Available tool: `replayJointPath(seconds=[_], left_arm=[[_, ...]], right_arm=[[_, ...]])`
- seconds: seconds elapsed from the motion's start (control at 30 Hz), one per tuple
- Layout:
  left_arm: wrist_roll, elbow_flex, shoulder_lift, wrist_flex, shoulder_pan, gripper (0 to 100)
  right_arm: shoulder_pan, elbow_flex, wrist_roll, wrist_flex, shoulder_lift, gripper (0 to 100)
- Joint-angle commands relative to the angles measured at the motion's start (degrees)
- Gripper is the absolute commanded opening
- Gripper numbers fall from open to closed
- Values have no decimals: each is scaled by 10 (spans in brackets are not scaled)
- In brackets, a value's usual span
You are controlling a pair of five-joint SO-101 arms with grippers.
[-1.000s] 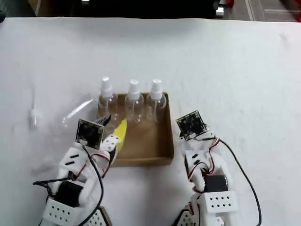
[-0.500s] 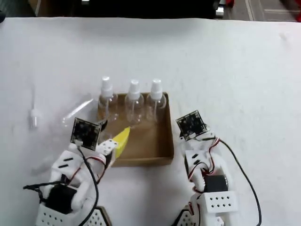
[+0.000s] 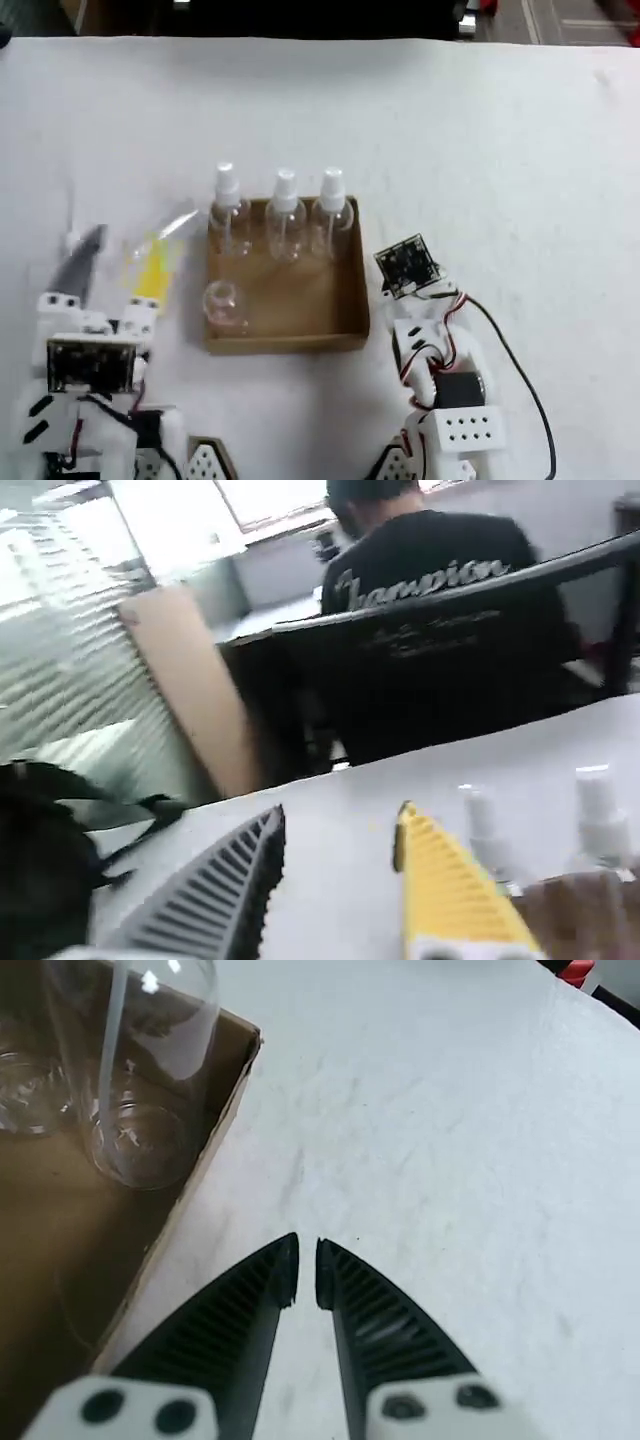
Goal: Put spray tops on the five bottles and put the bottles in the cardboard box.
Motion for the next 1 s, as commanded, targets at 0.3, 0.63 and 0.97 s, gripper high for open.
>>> replayJointPath(seconds=[0.3,0.63,0.97], left_arm=[[-137,205,8,-272,-310,68],[-220,214,8,-167,-320,68],[40,-8,276,9,-318,69]], right_arm=[[-2,-1,6,-9,-5,15],[-3,0,6,-9,-4,15],[-3,0,6,-7,-2,15]])
